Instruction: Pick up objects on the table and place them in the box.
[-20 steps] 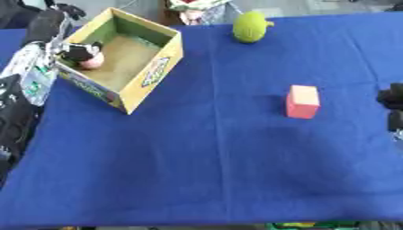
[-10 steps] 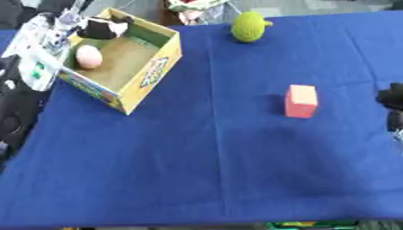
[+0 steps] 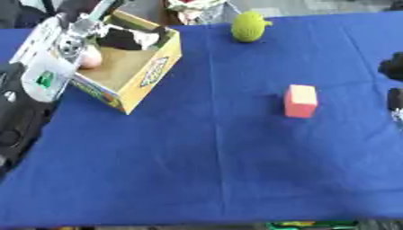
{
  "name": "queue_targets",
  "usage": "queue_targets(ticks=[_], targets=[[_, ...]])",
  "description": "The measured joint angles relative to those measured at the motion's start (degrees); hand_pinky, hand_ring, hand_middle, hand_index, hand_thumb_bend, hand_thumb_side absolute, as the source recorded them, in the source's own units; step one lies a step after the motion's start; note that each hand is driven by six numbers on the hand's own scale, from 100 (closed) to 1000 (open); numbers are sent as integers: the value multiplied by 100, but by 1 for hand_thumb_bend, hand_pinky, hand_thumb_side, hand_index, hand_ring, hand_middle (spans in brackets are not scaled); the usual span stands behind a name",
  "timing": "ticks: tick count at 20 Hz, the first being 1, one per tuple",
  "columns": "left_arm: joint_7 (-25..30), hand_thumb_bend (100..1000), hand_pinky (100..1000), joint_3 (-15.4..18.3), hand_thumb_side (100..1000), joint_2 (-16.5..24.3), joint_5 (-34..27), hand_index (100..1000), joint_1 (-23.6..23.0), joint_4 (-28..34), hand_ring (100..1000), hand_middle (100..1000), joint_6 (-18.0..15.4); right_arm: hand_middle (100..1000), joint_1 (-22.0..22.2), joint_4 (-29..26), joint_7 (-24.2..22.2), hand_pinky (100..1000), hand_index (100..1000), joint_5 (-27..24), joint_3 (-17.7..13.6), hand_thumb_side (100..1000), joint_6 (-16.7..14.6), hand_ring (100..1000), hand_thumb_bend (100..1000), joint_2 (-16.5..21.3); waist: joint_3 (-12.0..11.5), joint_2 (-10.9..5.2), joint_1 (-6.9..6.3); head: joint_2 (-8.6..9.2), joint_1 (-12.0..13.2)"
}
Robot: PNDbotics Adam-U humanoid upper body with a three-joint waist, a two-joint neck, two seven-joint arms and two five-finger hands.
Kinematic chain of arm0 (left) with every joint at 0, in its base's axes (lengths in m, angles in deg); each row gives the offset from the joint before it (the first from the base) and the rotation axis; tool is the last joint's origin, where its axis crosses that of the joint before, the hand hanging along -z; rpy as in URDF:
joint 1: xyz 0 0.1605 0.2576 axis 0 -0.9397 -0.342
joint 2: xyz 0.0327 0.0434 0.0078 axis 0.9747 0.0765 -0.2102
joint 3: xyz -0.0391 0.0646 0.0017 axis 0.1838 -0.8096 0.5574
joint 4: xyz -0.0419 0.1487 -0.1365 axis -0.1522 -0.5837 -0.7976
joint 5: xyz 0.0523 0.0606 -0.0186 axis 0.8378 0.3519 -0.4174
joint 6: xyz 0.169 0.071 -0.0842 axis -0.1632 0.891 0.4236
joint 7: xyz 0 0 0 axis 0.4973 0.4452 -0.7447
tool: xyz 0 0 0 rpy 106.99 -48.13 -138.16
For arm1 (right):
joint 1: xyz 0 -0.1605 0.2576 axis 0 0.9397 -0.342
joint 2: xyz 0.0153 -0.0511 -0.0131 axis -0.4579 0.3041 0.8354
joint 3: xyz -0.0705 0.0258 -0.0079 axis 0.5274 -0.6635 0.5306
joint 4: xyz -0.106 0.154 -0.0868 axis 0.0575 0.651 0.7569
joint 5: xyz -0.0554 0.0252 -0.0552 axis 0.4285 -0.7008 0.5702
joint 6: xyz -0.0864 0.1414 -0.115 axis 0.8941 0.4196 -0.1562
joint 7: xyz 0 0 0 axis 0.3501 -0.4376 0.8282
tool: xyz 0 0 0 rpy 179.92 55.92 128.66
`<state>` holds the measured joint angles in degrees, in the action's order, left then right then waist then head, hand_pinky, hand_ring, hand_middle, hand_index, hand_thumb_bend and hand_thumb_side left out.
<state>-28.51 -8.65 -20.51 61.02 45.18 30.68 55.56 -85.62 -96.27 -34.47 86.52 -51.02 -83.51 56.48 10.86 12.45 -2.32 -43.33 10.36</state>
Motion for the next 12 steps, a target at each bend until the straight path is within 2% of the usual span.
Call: queue_targets(ticks=[3,9,10,12], targets=[[4,407,523,122,321,-217,-554,774,-358,451,654,650,152,804,-372,339,-116,883,912,3,188,318,-166,846,100,297,-46,30,14,3,-66],[-284,412,507,504,334,-611,-1270,764,-980,957,640,632,288,854,-1022,1082,-617,905,944,164,721,411,-632,887,100,804,-140,58,31,11,-163],[-332,413,505,559,337,-657,-1351,761,-1058,1021,638,629,292,871,-1113,1216,-728,913,951,209,808,450,-709,901,100,856,-150,58,31,11,-173],[-406,413,505,646,339,-743,-1455,761,-1164,1117,638,628,297,874,-1265,1467,-943,915,953,315,964,460,-855,903,100,926,-171,58,27,13,-191]])
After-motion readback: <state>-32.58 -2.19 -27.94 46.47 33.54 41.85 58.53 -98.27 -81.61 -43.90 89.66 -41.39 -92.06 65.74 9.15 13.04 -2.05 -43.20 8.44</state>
